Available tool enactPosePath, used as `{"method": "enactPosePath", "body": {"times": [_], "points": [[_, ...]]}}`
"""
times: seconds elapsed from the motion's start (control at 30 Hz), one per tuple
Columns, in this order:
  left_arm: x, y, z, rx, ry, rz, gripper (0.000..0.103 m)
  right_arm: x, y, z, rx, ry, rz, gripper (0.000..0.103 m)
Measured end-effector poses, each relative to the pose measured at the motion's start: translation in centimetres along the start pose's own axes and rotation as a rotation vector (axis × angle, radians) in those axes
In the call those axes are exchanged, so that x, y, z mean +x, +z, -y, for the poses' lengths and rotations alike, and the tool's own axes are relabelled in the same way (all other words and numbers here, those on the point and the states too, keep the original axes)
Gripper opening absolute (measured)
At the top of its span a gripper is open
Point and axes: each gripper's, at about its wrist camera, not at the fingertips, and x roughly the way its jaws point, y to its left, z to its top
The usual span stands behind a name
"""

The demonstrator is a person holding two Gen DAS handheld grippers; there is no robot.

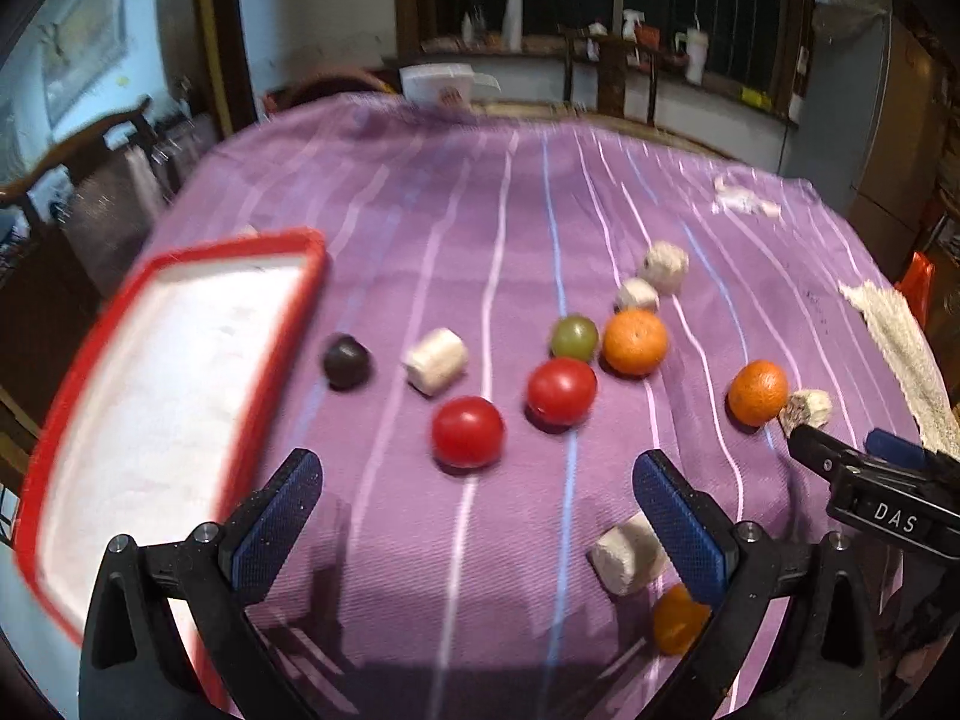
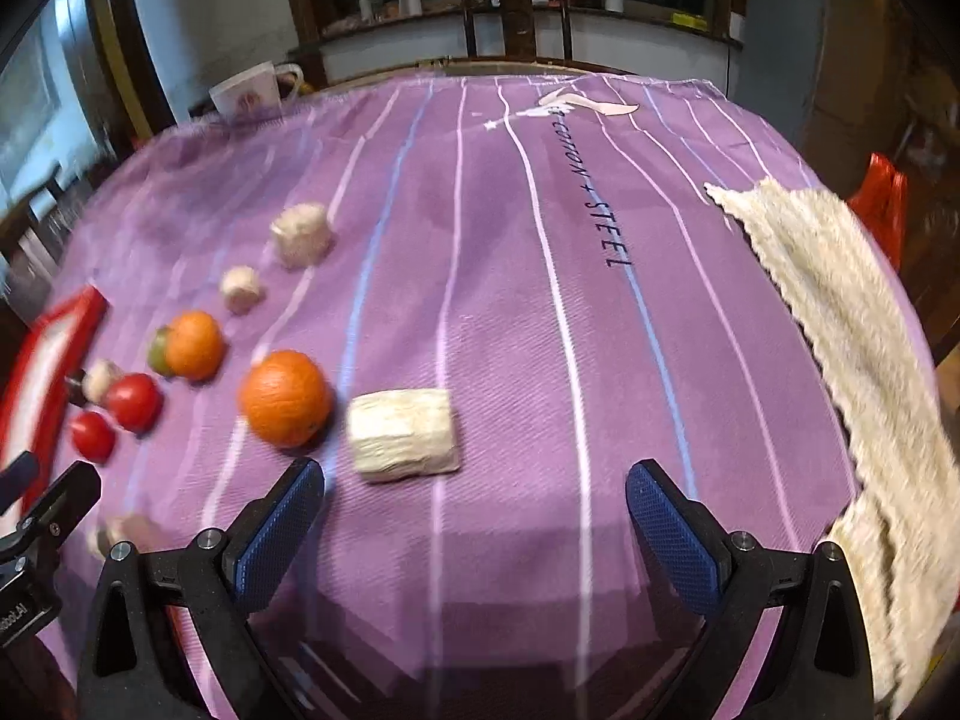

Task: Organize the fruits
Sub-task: 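Grasp a small orange with the left tool while the right tool grasps a white block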

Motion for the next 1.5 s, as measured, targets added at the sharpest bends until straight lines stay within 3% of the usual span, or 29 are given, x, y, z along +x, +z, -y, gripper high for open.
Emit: {"method": "enactPosePath", "body": {"times": [0.1,0.2,0.4,0.6,0.9,1.5], "points": [[-1.9,-0.1,-0.4,0.001,0.019,0.065,0.103,-1.7,-0.4,-0.3,0.010,0.009,0.061,0.103],[-3.1,-0.5,-0.3,0.017,0.002,0.077,0.103,-3.9,-0.7,-1.0,0.001,0.015,0.142,0.103],[-5.7,-0.6,0.0,0.039,-0.007,0.149,0.103,-9.0,-1.6,-2.3,-0.006,-0.021,0.413,0.103],[-7.5,-0.9,-1.0,0.001,-0.054,0.165,0.103,-9.6,-1.3,-2.0,0.049,0.027,0.383,0.103],[-8.5,-1.8,-1.3,0.021,-0.030,0.175,0.103,-10.3,-2.7,-3.2,-0.014,0.029,0.334,0.103],[-6.3,-1.9,-2.0,0.002,-0.047,0.106,0.103,-8.2,-2.9,-3.9,-0.046,0.046,0.266,0.103]]}}
